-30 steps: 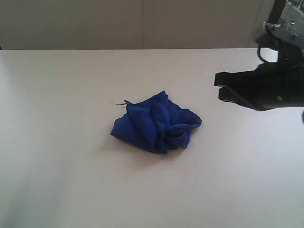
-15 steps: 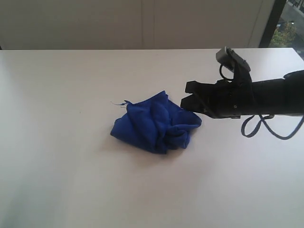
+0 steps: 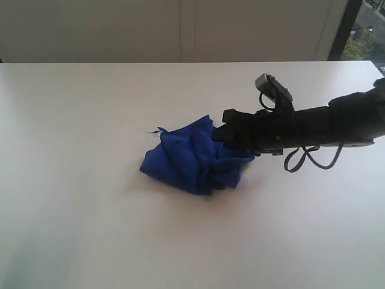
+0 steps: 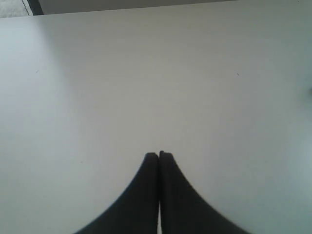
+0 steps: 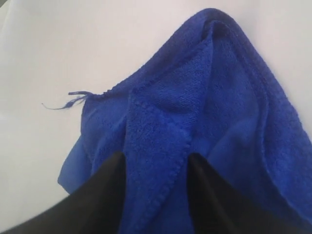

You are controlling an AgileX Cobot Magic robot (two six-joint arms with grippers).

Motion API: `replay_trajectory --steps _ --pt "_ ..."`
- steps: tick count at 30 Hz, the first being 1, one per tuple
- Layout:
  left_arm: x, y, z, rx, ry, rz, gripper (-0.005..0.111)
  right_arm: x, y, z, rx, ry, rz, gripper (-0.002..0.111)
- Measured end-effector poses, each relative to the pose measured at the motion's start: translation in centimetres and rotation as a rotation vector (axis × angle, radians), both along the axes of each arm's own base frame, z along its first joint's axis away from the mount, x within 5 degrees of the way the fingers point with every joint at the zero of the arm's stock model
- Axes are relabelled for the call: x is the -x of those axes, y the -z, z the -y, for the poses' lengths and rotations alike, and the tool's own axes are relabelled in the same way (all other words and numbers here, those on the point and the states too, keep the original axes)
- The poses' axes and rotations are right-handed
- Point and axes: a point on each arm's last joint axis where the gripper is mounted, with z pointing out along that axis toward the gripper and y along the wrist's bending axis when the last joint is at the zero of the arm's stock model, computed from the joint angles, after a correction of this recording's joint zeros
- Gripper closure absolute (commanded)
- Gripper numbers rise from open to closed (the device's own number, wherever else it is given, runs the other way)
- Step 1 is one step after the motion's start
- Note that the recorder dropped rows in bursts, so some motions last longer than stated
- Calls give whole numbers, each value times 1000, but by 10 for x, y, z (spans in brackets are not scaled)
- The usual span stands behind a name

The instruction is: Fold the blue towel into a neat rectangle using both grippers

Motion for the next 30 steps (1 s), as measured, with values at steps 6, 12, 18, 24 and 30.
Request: replay_trajectory --steps 6,12,18,24,30 --pt "0 0 0 0 0 0 107 -8 13 -3 -13 -10 -22 69" --pt "0 0 0 0 0 0 107 -13 26 -9 -85 -48 -65 69" --pt "0 0 0 0 0 0 107 -11 22 -16 -199 -114 -83 69" --pt "0 0 0 0 0 0 107 -16 12 -20 -248 -148 -51 69" --pt "0 0 0 0 0 0 107 -21 17 -16 -177 -89 -54 69"
